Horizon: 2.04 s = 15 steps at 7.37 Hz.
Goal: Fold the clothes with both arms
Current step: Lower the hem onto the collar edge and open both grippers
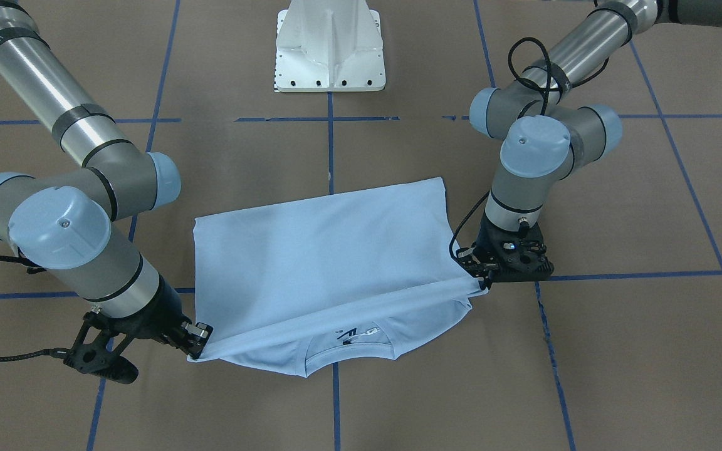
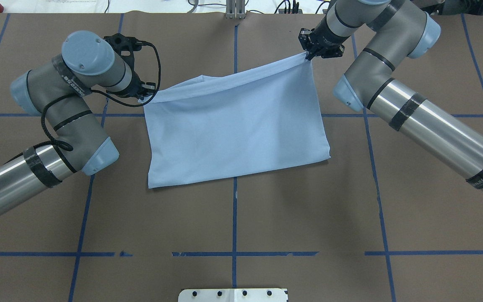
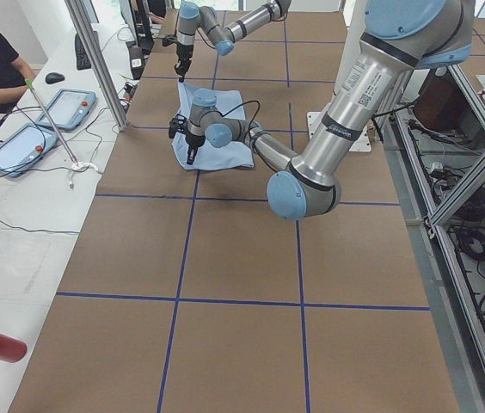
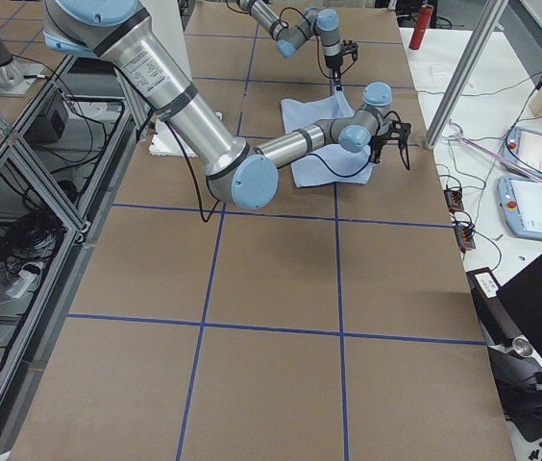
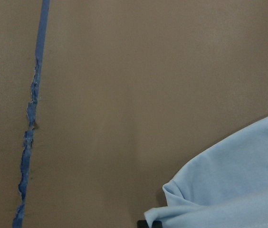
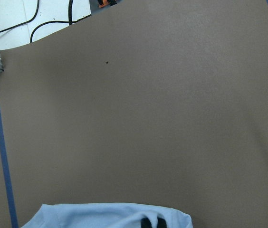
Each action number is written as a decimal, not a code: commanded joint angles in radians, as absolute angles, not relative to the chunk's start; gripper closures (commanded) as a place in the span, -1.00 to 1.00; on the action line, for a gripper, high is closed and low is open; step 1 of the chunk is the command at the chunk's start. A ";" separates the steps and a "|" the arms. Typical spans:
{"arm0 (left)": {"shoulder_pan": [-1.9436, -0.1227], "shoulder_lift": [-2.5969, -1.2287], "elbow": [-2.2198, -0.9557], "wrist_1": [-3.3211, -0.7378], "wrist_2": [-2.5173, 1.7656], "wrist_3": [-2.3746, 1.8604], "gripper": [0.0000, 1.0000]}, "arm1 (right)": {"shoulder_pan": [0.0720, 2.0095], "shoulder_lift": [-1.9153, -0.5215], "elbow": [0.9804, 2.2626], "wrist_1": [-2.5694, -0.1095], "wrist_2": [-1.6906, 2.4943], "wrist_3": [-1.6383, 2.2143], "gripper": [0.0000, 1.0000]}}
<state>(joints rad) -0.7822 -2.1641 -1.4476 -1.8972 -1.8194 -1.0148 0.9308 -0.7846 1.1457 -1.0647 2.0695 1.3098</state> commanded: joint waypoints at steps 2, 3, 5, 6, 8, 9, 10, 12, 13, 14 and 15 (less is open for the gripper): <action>-0.798 -2.174 -1.418 -1.907 -1.818 -1.009 1.00 | 0.913 -0.782 1.146 -1.063 2.062 1.310 1.00; -0.805 -2.178 -1.410 -1.911 -1.818 -1.009 1.00 | 0.913 -0.782 1.146 -1.063 2.062 1.310 1.00; -0.808 -2.178 -1.407 -1.911 -1.818 -1.009 1.00 | 0.913 -0.784 1.146 -1.063 2.062 1.309 1.00; -0.807 -2.180 -1.402 -1.916 -1.818 -1.009 1.00 | 0.913 -0.784 1.146 -1.062 2.062 1.310 1.00; -0.801 -2.178 -1.401 -1.933 -1.818 -1.014 1.00 | 0.913 -0.790 1.146 -1.062 2.062 1.307 1.00; -0.801 -2.180 -1.401 -1.933 -1.818 -1.015 0.65 | 0.913 -0.788 1.149 -1.062 2.063 1.307 1.00; -0.799 -2.184 -1.401 -1.934 -1.818 -1.019 0.17 | 0.908 -0.788 1.149 -1.036 2.062 1.307 1.00; -0.795 -2.183 -1.401 -1.946 -1.818 -1.023 -0.73 | 0.896 -0.802 1.146 -1.019 2.046 1.304 -0.96; -0.795 -2.181 -1.401 -1.947 -1.816 -1.023 -0.94 | 0.878 -0.805 1.146 -1.019 1.990 1.304 -1.00; -0.795 -2.181 -1.401 -1.947 -1.816 -1.023 -0.96 | 0.876 -0.807 1.147 -1.019 1.987 1.295 -1.00; -0.795 -2.183 -1.402 -1.947 -1.818 -1.025 -0.97 | 0.874 -0.818 1.161 -1.019 1.987 1.293 -1.00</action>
<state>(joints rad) -0.7949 -2.1821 -1.4007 -1.9460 -1.8168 -1.0235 0.8789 -0.8079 1.1499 -1.0190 1.9956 1.2977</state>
